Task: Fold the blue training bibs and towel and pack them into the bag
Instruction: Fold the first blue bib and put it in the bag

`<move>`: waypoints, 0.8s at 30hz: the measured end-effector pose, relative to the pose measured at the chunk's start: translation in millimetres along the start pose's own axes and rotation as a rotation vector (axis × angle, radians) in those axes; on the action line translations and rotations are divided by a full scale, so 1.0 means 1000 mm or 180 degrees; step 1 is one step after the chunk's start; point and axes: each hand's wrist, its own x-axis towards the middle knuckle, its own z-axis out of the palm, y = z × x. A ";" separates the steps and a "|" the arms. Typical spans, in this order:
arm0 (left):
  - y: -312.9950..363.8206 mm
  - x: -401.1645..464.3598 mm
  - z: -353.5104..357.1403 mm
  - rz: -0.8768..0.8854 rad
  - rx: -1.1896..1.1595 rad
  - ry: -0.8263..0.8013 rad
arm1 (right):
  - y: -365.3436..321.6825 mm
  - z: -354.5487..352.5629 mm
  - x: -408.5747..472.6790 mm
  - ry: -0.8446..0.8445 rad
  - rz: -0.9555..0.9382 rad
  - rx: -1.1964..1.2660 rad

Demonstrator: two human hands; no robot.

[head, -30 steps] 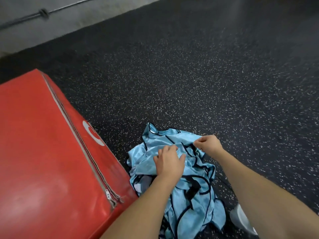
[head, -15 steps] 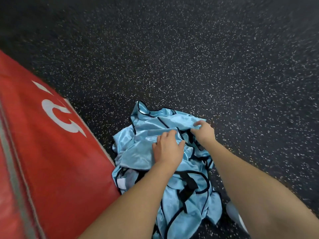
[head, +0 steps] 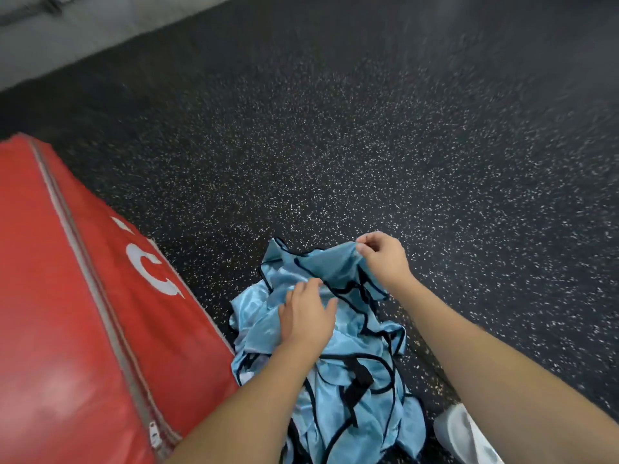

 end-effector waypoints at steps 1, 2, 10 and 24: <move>0.002 -0.003 -0.012 -0.0019 0.0009 0.0064 | -0.017 -0.006 -0.004 -0.0041 -0.0145 0.0001; 0.005 -0.007 -0.027 -0.0019 0.0013 0.0156 | -0.039 -0.014 -0.009 -0.0109 -0.0324 -0.0025; 0.033 -0.059 -0.173 0.0244 -0.0253 0.0842 | -0.222 -0.073 -0.079 -0.0334 -0.1320 0.0047; 0.022 -0.246 -0.409 0.0846 -0.1401 0.1755 | -0.500 -0.122 -0.291 -0.0135 -0.2779 0.0390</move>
